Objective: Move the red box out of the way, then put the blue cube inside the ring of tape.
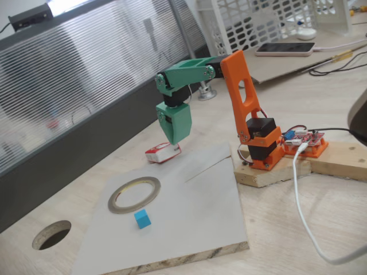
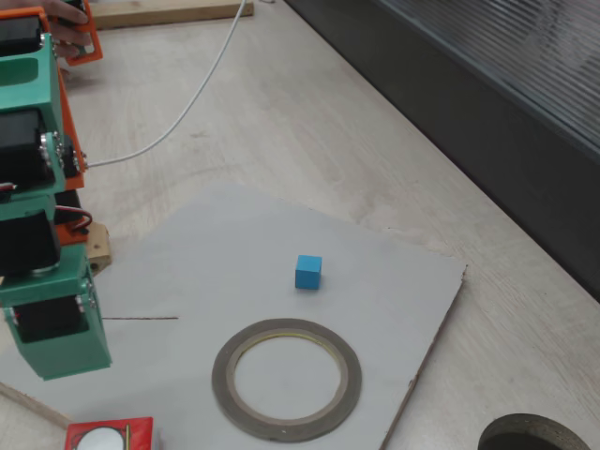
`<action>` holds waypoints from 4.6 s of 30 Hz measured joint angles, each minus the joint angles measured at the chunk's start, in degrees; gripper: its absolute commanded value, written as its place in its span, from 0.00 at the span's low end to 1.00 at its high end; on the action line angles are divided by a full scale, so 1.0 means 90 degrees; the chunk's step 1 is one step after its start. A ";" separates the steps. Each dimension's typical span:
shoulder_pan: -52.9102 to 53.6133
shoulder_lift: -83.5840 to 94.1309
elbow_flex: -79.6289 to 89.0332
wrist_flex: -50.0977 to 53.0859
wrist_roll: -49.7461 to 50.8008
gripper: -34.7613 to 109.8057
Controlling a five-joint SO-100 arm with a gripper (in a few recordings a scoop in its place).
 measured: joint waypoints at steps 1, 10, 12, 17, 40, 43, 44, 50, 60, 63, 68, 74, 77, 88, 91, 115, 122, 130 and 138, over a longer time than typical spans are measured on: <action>0.0000 0.0000 0.0000 0.0000 0.0000 0.24; -0.0020 -0.0889 -0.0742 0.0000 0.0000 0.24; 0.0000 -0.1006 -0.0957 0.0000 0.0000 0.24; 0.0000 -0.1143 -0.1104 0.0000 0.0000 0.24; 0.0000 -0.1748 -0.1650 0.0000 0.0000 0.24; 0.0000 -0.2031 -0.1914 0.0000 0.0000 0.24; 0.0000 -0.2178 -0.1963 0.0000 0.0000 0.24; 0.0000 -0.2715 -0.2539 -0.0430 0.0000 0.24; -0.0010 -0.2959 -0.2637 -0.1611 0.0000 0.24; -0.0010 -0.2959 -0.2637 -0.1621 0.0000 0.24; -0.0020 -0.2959 -0.2637 -0.1279 -0.0039 0.24; -0.0010 -0.2090 -0.2637 0.0273 -0.0049 0.24; 0.0000 -0.1553 -0.2637 0.1045 -0.0049 0.24; -0.1406 -0.0352 -0.2061 0.2422 -0.0049 0.24; -0.2021 0.0117 -0.1533 0.2432 -0.0049 0.24; -0.6396 0.1514 0.0771 0.2461 0.0000 0.24; -0.6436 0.1533 0.0889 0.2461 0.0000 0.24; -0.6445 0.1533 0.0889 0.2461 -0.0049 0.24; -0.6436 0.1533 0.0889 0.2461 -0.0049 0.24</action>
